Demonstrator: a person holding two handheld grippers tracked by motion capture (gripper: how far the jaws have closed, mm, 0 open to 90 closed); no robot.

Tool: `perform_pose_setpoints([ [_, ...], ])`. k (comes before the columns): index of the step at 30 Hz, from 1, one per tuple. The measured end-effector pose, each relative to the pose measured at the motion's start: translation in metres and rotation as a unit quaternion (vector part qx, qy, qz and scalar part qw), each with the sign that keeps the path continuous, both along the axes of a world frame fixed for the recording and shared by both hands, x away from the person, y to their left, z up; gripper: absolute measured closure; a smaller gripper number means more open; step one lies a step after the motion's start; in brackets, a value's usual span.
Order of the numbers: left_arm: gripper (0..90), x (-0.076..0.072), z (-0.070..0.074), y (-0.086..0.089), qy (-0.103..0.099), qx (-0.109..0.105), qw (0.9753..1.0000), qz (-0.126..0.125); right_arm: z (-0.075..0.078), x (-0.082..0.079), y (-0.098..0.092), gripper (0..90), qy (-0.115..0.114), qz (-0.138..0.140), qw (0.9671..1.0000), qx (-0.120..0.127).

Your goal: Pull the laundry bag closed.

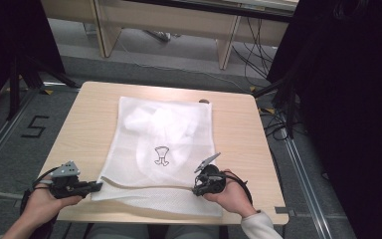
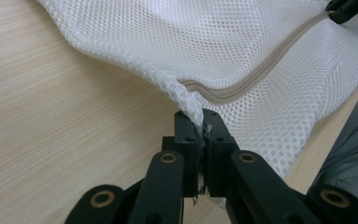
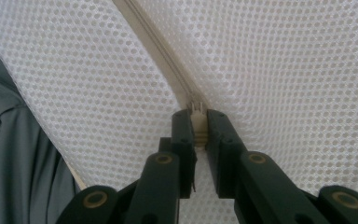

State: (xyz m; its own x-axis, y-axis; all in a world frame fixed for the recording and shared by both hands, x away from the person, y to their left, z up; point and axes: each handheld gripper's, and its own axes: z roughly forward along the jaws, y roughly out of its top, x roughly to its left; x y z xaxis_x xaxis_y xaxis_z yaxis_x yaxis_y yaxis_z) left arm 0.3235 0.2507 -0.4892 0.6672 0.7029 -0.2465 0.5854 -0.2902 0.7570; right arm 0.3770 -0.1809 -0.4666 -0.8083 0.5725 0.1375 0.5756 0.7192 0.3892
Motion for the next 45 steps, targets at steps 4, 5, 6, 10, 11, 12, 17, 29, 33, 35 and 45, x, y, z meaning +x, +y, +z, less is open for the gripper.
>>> perform_pose_setpoints([
  [4, 85.5, 0.0, -0.001, -0.001, -0.007, -0.006, 0.9999, 0.005, -0.001, 0.001, -0.001, 82.6, 0.001, 0.0, 1.0, 0.005],
  [5, 85.5, 0.0, -0.001, 0.0, -0.007, -0.003, 1.0, 0.003, 0.0, 0.0, -0.001, 82.6, 0.005, -0.007, 1.0, -0.003],
  [6, 85.5, 0.0, 0.0, 0.001, -0.004, 0.0, 1.0, 0.0, 0.0, 0.0, -0.002, 82.5, 0.0, -0.002, 1.0, -0.002],
  [10, 85.5, 0.0, 0.0, 0.0, -0.008, -0.001, 1.0, 0.004, 0.001, 0.0, -0.004, 82.6, 0.002, -0.008, 1.0, -0.003],
  [11, 85.5, 0.0, 0.001, 0.001, -0.003, 0.001, 1.0, 0.0, 0.001, 0.0, -0.004, 82.6, 0.002, -0.005, 1.0, -0.004],
  [12, 85.5, 0.0, 0.001, 0.001, -0.003, 0.001, 1.0, 0.0, 0.001, -0.001, -0.004, 82.6, 0.003, -0.014, 0.9999, -0.004],
  [17, 85.5, 0.0, 0.001, 0.001, -0.002, 0.001, 1.0, 0.001, 0.0, 0.0, -0.007, 82.6, -0.003, -0.004, 1.0, -0.006],
  [29, 85.5, 0.0, 0.001, 0.001, -0.005, 0.001, 1.0, 0.003, 0.002, -0.002, -0.017, 82.5, 0.002, -0.016, 0.9998, -0.015],
  [33, 85.5, 0.0, 0.001, 0.001, -0.004, 0.001, 1.0, 0.003, 0.0, -0.002, -0.022, 82.5, -0.001, -0.016, 0.9998, -0.014],
  [35, 85.5, 0.0, 0.001, 0.001, -0.004, 0.001, 1.0, 0.003, 0.001, -0.003, -0.023, 82.5, 0.004, -0.02, 0.9997, -0.013],
  [45, 85.5, 0.0, 0.001, 0.001, -0.006, 0.003, 1.0, 0.001, 0.001, -0.004, -0.025, 82.5, 0.002, -0.024, 0.9996, -0.013],
])
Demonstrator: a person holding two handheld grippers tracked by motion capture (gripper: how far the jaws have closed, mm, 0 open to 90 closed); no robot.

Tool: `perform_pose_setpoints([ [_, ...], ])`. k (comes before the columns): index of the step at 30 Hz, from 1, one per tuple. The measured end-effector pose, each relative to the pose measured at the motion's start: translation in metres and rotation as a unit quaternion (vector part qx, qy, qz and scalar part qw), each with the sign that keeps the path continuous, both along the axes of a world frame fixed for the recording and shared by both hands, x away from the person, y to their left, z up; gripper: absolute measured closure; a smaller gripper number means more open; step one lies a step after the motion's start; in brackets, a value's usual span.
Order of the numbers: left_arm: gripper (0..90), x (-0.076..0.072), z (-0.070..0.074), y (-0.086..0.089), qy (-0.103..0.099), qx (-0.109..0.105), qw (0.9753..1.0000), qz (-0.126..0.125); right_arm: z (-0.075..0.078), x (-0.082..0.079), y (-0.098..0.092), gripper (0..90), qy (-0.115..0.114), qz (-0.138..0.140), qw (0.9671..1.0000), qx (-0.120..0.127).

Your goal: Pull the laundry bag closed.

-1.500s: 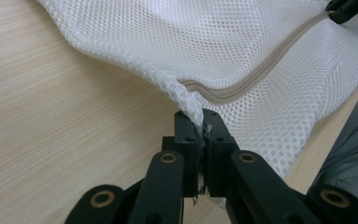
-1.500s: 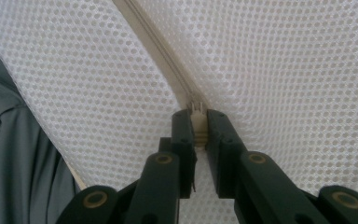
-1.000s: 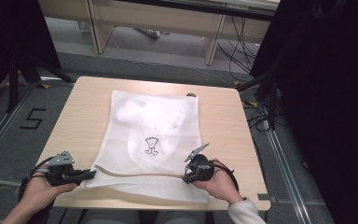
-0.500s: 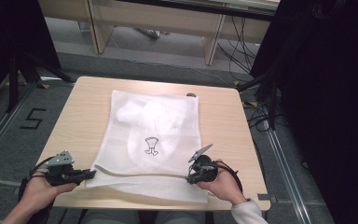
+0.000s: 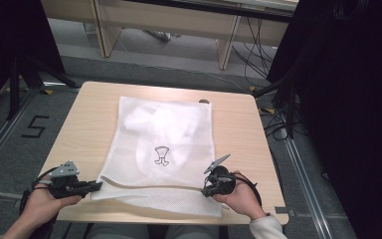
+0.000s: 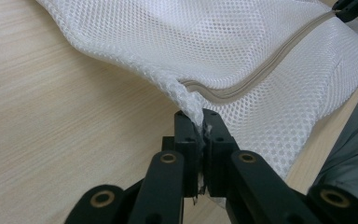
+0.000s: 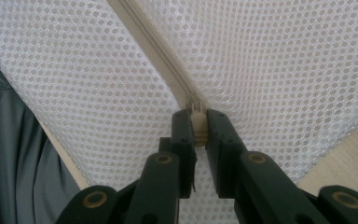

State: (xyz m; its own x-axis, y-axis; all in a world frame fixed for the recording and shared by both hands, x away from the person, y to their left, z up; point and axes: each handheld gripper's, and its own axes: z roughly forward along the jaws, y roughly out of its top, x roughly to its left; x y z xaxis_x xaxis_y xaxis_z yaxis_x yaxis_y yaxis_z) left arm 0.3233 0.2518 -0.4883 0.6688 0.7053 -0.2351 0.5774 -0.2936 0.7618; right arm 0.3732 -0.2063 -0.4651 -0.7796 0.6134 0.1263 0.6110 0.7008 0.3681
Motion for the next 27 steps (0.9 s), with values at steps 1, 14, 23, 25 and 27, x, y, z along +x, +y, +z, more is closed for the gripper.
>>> perform_pose_setpoints([
  [1, 85.5, 0.0, 0.0, 0.0, 0.001, -0.001, 1.0, 0.002, 0.0, 0.0, 0.0, 82.5, -0.001, 0.0, 1.0, -0.005],
  [14, 85.5, 0.0, 0.0, 0.0, 0.003, -0.005, 1.0, 0.004, -0.001, 0.0, -0.012, 82.5, -0.002, -0.007, 1.0, -0.002],
  [23, 85.5, 0.0, 0.0, 0.0, 0.003, -0.005, 1.0, 0.003, -0.002, -0.001, -0.02, 82.5, -0.003, -0.018, 0.9998, -0.007],
  [25, 85.5, 0.0, 0.0, 0.0, 0.004, -0.006, 1.0, 0.003, -0.001, -0.002, -0.021, 82.4, -0.003, -0.022, 0.9997, -0.01],
  [27, 85.5, 0.0, 0.0, 0.0, 0.004, -0.007, 1.0, 0.003, -0.001, -0.002, -0.023, 82.5, -0.003, -0.021, 0.9997, -0.01],
])
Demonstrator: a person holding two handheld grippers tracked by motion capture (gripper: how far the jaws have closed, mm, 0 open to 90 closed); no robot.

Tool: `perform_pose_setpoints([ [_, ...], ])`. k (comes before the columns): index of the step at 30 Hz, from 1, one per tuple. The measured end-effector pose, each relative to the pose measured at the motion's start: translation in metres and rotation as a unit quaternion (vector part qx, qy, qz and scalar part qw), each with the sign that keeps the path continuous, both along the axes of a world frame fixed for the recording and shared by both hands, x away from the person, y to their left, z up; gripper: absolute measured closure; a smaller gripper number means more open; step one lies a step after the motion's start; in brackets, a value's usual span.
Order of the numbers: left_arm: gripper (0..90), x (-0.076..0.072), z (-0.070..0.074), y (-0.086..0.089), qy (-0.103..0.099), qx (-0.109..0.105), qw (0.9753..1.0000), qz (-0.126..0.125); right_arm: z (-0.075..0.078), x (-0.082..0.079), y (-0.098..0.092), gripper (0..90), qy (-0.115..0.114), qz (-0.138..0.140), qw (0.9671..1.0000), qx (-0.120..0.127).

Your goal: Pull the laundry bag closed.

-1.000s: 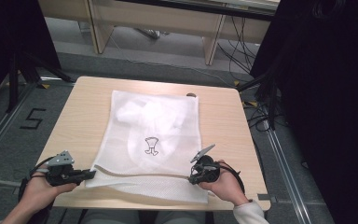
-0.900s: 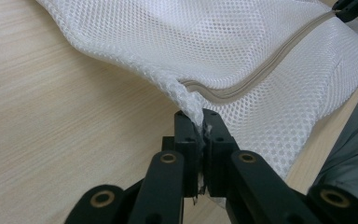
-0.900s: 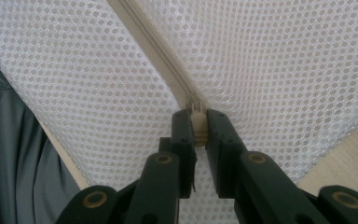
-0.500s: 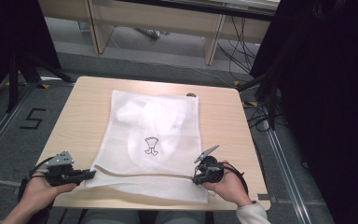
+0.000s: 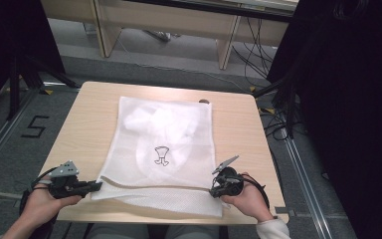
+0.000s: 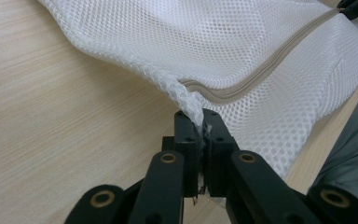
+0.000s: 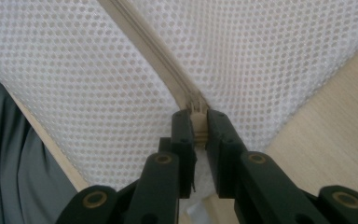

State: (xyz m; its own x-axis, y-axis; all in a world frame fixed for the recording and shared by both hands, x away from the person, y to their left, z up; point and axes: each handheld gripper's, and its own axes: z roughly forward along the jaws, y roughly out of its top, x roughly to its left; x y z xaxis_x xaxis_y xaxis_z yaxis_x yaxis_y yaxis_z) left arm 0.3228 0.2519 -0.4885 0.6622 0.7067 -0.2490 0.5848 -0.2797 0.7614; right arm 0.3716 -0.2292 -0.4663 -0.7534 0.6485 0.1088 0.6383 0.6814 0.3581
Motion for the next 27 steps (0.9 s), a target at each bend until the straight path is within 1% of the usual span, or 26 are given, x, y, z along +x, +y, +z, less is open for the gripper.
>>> perform_pose_setpoints([
  [2, 85.5, 0.0, 0.0, -0.0001, -0.001, 0.002, 1.0, 0.0, 0.0004, -0.0017, -0.0007, 82.5, 0.004, -0.008, 1.0, 0.001],
  [3, 85.5, -0.0001, 0.0, 0.0, 0.0, 0.001, 1.0, 0.0, 0.0005, -0.0007, -0.0025, 82.4, 0.0, -0.003, 1.0, -0.001],
  [4, 85.5, 0.0, -0.0001, 0.0, -0.001, 0.0, 1.0, 0.0, -0.0002, -0.0002, -0.0033, 82.4, 0.002, -0.001, 1.0, 0.002],
  [5, 85.5, 0.0, -0.0001, 0.0001, 0.0, 0.0, 1.0, 0.0, -0.0014, 0.0001, -0.0039, 82.4, -0.003, 0.002, 1.0, 0.003],
  [6, 85.5, 0.0, -0.0002, 0.0001, 0.0, 0.0, 1.0, 0.0, -0.0002, -0.0008, -0.0047, 82.4, 0.001, -0.006, 1.0, 0.001],
  [7, 85.5, 0.0, -0.0003, 0.0002, 0.0, 0.0, 1.0, 0.0, -0.0007, 0.0, -0.0059, 82.4, -0.002, 0.0, 1.0, 0.0],
  [8, 85.5, 0.0, -0.0004, 0.0002, 0.001, 0.0, 1.0, 0.0, -0.0007, -0.0004, -0.0066, 82.4, 0.001, -0.002, 1.0, 0.001],
  [9, 85.5, -0.0001, -0.0004, 0.0003, 0.0, 0.0, 1.0, 0.0, -0.0004, -0.0015, -0.0065, 82.4, 0.007, -0.01, 0.9999, 0.002],
  [10, 85.5, -0.0003, -0.0006, -0.0002, 0.001, -0.003, 1.0, 0.002, -0.0005, -0.0016, -0.007, 82.4, 0.008, -0.011, 0.9999, 0.0],
  [11, 85.5, -0.0004, -0.0006, -0.0002, 0.001, -0.003, 1.0, 0.002, -0.0009, -0.0014, -0.0076, 82.4, 0.007, -0.01, 0.9999, 0.001],
  [12, 85.5, -0.0002, -0.0004, 0.0003, 0.0, 0.001, 1.0, 0.0, -0.0011, -0.0003, -0.0086, 82.4, 0.004, -0.002, 1.0, 0.002],
  [13, 85.5, -0.0002, -0.0004, 0.0003, 0.0, 0.001, 1.0, 0.0, -0.0013, -0.0004, -0.0087, 82.4, 0.002, 0.0, 1.0, -0.004],
  [14, 85.5, -0.0006, -0.001, -0.0005, -0.002, -0.003, 1.0, 0.005, -0.0016, -0.0006, -0.0088, 82.3, 0.001, -0.002, 1.0, -0.006],
  [15, 85.5, -0.0006, -0.002, -0.0011, -0.007, -0.009, 0.9999, 0.008, -0.002, -0.0006, -0.0096, 82.3, 0.005, -0.002, 1.0, -0.002],
  [17, 85.5, -0.0004, -0.0017, -0.0006, -0.007, -0.005, 1.0, 0.005, -0.0015, -0.0021, -0.0095, 82.3, 0.013, -0.018, 0.9997, -0.004],
  [18, 85.5, -0.0005, -0.0019, -0.0009, -0.007, -0.007, 0.9999, 0.006, -0.0017, -0.0013, -0.01, 82.2, 0.007, -0.008, 0.9999, -0.002],
  [19, 85.5, -0.0003, -0.0011, -0.0001, 0.0, -0.003, 1.0, 0.002, -0.0017, -0.0012, -0.0102, 82.2, 0.006, -0.008, 0.9999, -0.001],
  [21, 85.4, -0.0001, -0.0009, 0.0005, 0.0, 0.002, 1.0, -0.001, -0.0018, -0.0013, -0.0101, 82.2, 0.006, -0.008, 0.9999, -0.002],
  [22, 85.5, -0.0001, -0.0009, 0.0004, 0.0, 0.002, 1.0, -0.001, -0.0021, -0.0021, -0.0095, 82.2, 0.011, -0.014, 0.9998, 0.001],
  [23, 85.5, 0.0, -0.001, 0.0003, 0.0, 0.003, 1.0, -0.002, -0.0015, -0.0023, -0.0096, 82.2, 0.014, -0.018, 0.9997, -0.004],
  [25, 85.4, 0.0001, -0.0016, -0.0002, 0.0, 0.006, 1.0, -0.002, -0.0018, -0.0022, -0.0096, 82.1, 0.014, -0.018, 0.9997, -0.003],
  [26, 85.4, 0.0002, -0.002, -0.0003, 0.002, 0.008, 1.0, -0.004, -0.0023, -0.0015, -0.0101, 82.1, 0.011, -0.011, 0.9999, -0.006],
  [27, 85.4, 0.0, -0.0022, -0.001, 0.002, 0.009, 0.9999, -0.003, -0.0026, -0.0024, -0.0094, 82.0, 0.014, -0.016, 0.9998, -0.001],
])
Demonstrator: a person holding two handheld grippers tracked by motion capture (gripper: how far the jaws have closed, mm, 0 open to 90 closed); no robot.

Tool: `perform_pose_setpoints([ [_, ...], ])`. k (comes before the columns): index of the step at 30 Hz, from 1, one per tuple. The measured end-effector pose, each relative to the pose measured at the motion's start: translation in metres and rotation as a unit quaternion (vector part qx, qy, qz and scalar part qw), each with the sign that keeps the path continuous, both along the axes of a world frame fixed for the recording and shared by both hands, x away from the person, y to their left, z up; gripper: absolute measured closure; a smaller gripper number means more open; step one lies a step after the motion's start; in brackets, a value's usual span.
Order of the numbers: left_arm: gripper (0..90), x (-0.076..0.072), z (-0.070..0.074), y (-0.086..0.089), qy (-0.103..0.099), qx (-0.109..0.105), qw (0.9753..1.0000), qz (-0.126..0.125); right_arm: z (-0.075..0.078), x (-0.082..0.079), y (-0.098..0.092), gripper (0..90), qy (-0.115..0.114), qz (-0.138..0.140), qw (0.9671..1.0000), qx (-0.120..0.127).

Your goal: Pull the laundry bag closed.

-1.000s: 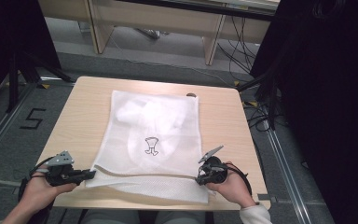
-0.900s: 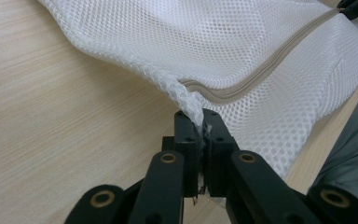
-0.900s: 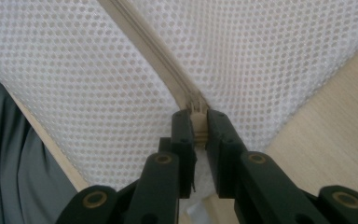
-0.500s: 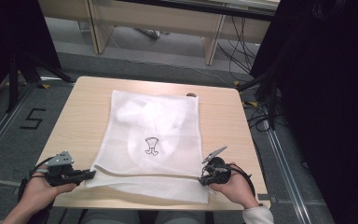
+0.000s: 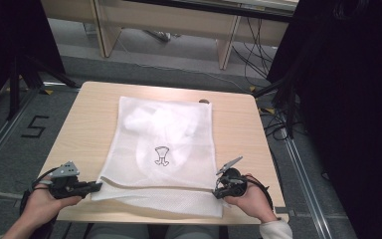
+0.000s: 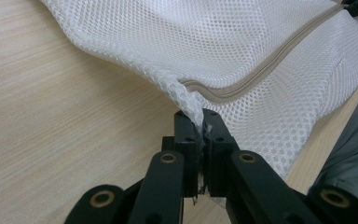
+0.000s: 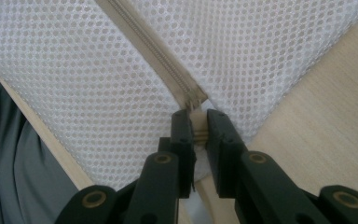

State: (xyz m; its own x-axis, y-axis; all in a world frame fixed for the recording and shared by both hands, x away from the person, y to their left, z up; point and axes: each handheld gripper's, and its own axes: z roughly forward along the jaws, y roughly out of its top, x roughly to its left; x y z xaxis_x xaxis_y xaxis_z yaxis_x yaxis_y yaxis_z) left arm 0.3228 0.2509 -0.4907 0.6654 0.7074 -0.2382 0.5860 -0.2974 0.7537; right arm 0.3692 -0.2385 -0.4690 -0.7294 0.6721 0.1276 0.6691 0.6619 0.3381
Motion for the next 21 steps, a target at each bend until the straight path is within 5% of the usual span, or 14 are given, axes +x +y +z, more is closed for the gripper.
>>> perform_pose_setpoints([
  [6, 84.5, -0.0004, -0.002, -0.0032, 0.004, 0.017, 0.9998, -0.001, -0.0014, 0.0, -0.0001, 80.0, 0.0, 0.005, 1.0, 0.008],
  [10, 82.9, 0.0008, -0.0015, -0.0005, -0.005, 0.055, 0.9982, -0.02, -0.0021, 0.0006, -0.0025, 73.3, -0.002, 0.004, 0.9998, 0.019],
  [13, 80.3, -0.001, -0.0039, -0.0058, -0.005, 0.045, 0.999, -0.004, -0.002, 0.0006, -0.0038, 66.8, 0.002, 0.007, 0.9991, 0.042],
  [15, 78.1, 0.0, -0.0035, -0.0031, -0.004, 0.068, 0.9974, -0.023, -0.0017, 0.001, -0.0041, 63.1, 0.001, 0.006, 0.9984, 0.057],
  [21, 67.2, -0.0003, -0.0042, -0.0031, -0.011, 0.079, 0.9967, -0.018, 0.0024, 0.0009, -0.0053, 56.1, -0.016, -0.012, 0.9968, 0.077],
])
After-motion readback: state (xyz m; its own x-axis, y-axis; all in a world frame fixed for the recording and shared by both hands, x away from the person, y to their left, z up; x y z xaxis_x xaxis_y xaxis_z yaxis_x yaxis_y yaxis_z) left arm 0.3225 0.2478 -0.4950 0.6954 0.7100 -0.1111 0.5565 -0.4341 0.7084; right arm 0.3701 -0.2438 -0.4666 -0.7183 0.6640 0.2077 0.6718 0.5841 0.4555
